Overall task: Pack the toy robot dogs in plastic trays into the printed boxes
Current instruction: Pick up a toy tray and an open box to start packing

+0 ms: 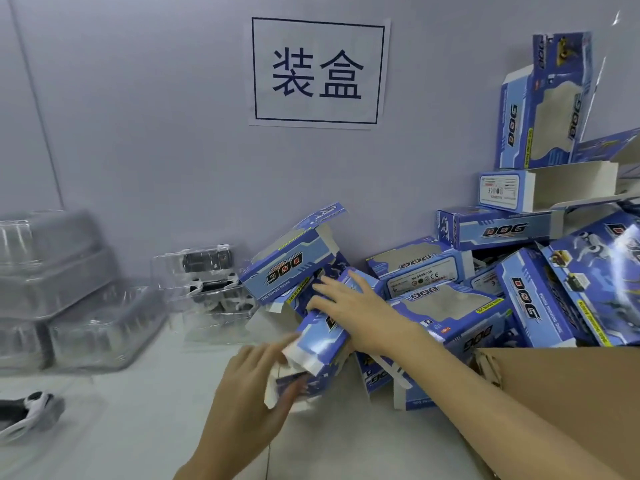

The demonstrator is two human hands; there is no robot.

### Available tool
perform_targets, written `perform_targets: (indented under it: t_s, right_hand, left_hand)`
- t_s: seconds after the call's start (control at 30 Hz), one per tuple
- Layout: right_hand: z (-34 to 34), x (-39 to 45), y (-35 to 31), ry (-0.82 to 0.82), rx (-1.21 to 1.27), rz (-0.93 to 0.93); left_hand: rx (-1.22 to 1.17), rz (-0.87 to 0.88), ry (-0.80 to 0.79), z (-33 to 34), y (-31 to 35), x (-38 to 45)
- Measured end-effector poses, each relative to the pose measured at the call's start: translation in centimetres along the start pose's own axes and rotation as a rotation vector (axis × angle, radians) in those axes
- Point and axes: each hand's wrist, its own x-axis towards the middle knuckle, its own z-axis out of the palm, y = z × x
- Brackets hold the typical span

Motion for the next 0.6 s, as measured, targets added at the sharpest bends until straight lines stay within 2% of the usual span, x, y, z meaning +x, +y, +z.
perform_targets:
  t_s: [0.13,0.23,0.37,0.5,0.6]
  right_hand:
    - [-1.1,-2.0,0.1,0.437,0.592,0.185]
    - [-1.3,-3.8,-2.2,0.601,1.018,0.215]
    - [-0.4,-5.8,-5.1,0.666,1.320,0.241]
    - [1.0,-7.6,-6.8,0.530,1.526,0.337]
    - [3.0,-8.8,-7.2,0.538,1.654,0.467]
  left_hand:
    - [-0.230,-0.259,0.272,-1.5,-0.9,0.8]
    - [-0.461,-0.359,0.305,-2.5,-1.2,1.2]
    - [-0.612,-0.346,0.138,-2.6,-0.4,1.3]
    - [-0.789,-0.368,-0.008,-2.0,0.6,0.9]
    - [-0.858,-0.394,-0.139,-0.9,1.2,0.5]
